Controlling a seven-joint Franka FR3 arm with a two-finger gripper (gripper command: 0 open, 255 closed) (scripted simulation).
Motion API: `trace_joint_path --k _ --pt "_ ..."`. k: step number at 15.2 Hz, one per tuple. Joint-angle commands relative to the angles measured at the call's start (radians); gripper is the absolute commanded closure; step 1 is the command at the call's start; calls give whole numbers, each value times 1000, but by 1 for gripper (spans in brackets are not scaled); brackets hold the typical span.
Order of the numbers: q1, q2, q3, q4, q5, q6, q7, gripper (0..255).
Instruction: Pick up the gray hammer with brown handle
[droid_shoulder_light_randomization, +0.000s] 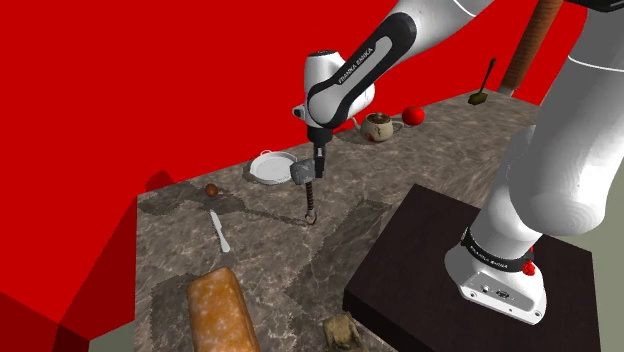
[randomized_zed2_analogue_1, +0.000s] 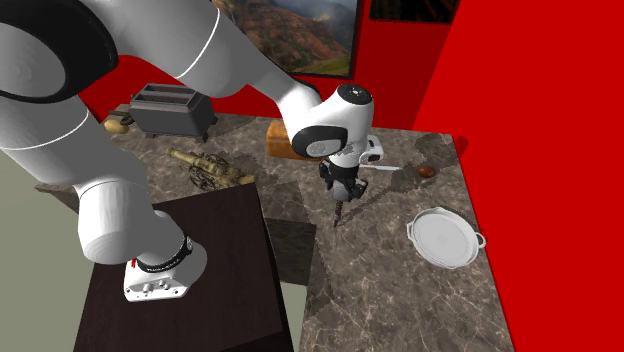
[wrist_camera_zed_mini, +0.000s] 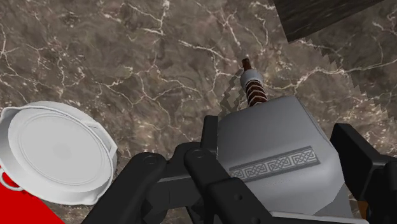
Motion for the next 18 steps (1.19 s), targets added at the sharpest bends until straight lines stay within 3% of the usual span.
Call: trace_joint_path --k 1,6,18 --pt "0 1 0 -1 0 0 0 255" --pt "-1 2 -1 0 0 0 -2 255" --pt "-3 -114 -2 52 -35 -166 27 255"
